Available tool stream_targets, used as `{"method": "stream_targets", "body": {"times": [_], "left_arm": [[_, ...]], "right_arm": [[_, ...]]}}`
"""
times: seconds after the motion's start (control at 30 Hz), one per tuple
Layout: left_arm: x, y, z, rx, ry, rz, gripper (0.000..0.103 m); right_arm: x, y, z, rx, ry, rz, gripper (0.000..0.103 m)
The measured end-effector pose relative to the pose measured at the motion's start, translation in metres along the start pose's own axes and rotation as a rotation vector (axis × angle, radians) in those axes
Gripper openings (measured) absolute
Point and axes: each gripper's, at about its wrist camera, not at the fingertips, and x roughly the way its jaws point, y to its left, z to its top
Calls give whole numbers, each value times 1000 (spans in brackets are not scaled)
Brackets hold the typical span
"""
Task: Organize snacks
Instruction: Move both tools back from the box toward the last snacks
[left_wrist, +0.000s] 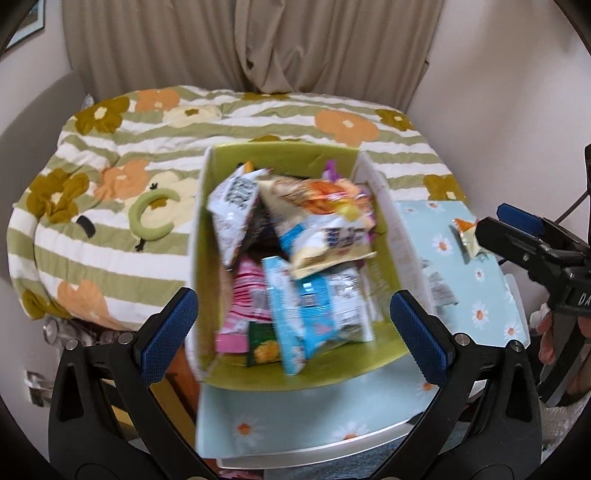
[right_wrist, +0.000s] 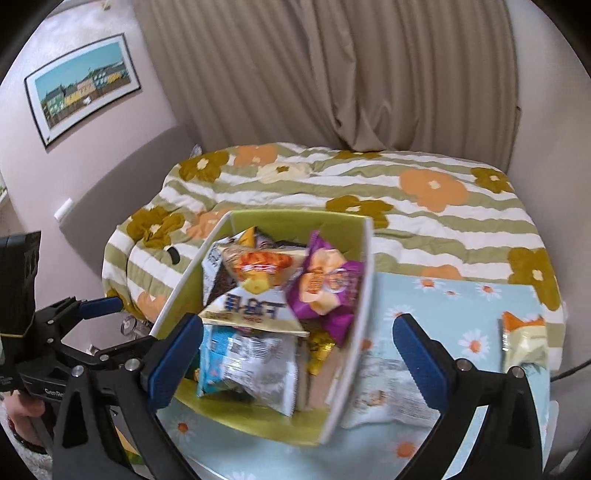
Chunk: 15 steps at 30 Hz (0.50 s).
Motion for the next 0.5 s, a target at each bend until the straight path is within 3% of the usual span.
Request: {"method": "stream_targets", "body": {"times": [0.37,0.5], "left_arm": [[21,-128,2,10,6,2,103],[42,-176,-4,-7,27,11,103]], "right_arm": [[-59,-131,-10,34,-5,-124,102],[-64,-180,-15,49,16,-118,102]]}}
